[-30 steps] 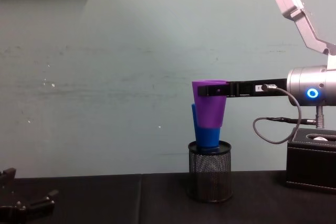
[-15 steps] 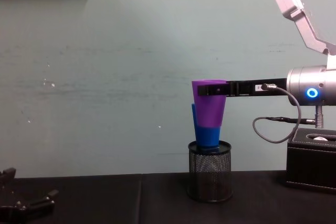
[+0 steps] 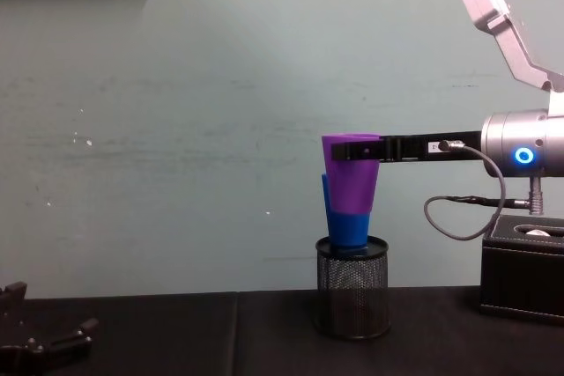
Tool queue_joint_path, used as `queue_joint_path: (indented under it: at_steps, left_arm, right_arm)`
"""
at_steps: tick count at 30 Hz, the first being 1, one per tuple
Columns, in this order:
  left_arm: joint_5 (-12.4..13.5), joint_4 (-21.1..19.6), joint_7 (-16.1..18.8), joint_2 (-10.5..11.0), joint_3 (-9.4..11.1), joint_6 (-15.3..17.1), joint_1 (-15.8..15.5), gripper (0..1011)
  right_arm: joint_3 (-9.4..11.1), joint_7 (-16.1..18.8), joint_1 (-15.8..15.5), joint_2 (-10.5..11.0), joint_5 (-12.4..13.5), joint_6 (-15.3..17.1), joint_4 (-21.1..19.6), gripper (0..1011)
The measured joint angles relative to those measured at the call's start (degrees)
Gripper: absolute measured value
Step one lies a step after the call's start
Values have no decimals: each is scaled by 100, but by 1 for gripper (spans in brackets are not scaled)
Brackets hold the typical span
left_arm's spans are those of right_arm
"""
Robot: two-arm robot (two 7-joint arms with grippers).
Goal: Pick up one cup with a gripper and tap it against the other cup.
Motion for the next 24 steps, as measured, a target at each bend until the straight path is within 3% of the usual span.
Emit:
queue_joint_path:
  at_steps: [24]
  left_arm:
    - [0, 0, 0, 0, 0, 0, 0, 1005]
  right_arm:
    - [-5, -17, -10, 6, 7, 9, -14, 726]
